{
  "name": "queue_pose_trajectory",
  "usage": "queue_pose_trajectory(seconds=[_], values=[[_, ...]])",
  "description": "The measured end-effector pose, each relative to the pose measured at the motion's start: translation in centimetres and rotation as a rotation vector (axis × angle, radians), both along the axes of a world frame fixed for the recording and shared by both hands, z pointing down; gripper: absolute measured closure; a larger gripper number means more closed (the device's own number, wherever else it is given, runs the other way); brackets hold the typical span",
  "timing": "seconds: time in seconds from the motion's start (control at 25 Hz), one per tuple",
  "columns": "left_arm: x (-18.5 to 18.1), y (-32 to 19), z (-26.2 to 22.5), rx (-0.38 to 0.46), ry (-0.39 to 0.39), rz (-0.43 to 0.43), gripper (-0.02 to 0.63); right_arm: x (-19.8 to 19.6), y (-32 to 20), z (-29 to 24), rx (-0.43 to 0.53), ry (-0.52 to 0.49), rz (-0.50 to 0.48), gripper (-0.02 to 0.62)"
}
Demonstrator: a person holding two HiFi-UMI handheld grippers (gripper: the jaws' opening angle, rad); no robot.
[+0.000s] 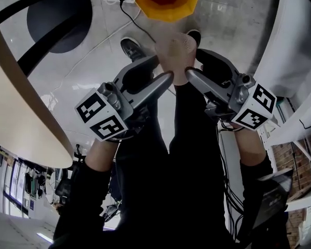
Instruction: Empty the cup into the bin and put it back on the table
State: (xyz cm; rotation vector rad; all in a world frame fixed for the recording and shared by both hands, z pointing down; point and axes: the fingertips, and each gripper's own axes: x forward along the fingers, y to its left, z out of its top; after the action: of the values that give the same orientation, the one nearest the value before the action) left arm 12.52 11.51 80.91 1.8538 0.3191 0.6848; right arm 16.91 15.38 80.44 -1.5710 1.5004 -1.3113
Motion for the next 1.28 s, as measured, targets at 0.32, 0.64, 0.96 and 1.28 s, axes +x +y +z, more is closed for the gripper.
queue_pose_trajectory(seconds=[0.32, 0.64, 0.96, 1.28], values=[[0.12, -0.59, 0.70, -0.020, -0.026, -0.010, 0.382, 0.15, -0.42, 0.90, -0.003, -0.058, 0.031, 0.374], [0.19, -0.92, 0.56, -0.063, -0.034, -0.047, 0.394, 0.32, -0.30, 0.92, -0.004, -0.108, 0.070, 0.374], [0.28, -0.99, 0.43, -0.093, -0.030, -0.075, 0.403, 0.51, -0.02, 0.91, 0.001, -0.152, 0.117, 0.374], [-0.04, -0.98, 0.35, -0.104, -0.036, -0.092, 0.410, 0.39, 0.10, 1.02, -0.002, -0.199, 0.149, 0.374]])
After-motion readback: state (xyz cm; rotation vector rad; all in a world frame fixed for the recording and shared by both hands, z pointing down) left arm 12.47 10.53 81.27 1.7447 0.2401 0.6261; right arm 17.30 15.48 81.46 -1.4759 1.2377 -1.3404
